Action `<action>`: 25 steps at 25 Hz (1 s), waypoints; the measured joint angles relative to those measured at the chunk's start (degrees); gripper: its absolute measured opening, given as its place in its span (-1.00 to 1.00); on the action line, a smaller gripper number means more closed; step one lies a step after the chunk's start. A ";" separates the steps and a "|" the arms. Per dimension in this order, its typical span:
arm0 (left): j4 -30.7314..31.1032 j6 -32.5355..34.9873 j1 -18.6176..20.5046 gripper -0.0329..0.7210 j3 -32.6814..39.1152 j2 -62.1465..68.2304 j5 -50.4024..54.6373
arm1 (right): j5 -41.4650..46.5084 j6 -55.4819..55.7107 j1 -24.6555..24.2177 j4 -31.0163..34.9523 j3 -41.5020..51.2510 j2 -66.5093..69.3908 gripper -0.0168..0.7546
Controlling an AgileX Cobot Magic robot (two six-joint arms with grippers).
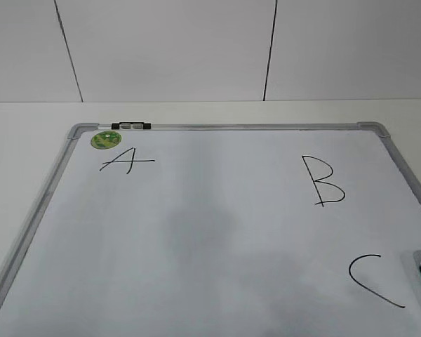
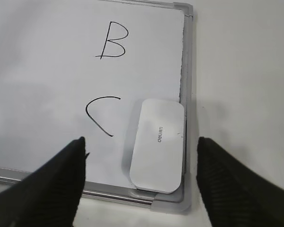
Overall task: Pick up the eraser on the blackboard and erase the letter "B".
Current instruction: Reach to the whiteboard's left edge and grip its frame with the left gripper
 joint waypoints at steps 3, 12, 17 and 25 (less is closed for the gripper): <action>0.00 0.00 0.00 -0.28 0.00 0.00 0.00 | 0.00 0.00 0.00 0.21 0.00 0.00 0.56; 0.00 0.00 0.00 -0.28 0.00 0.00 0.00 | 0.00 0.00 0.00 2.58 0.00 0.00 0.56; 0.00 0.00 0.00 -0.28 0.00 0.00 0.00 | 0.34 0.00 0.00 2.69 0.00 0.00 0.56; -0.87 0.00 0.00 -0.28 0.00 0.00 0.00 | 2.97 0.33 0.00 2.69 -0.98 1.16 0.56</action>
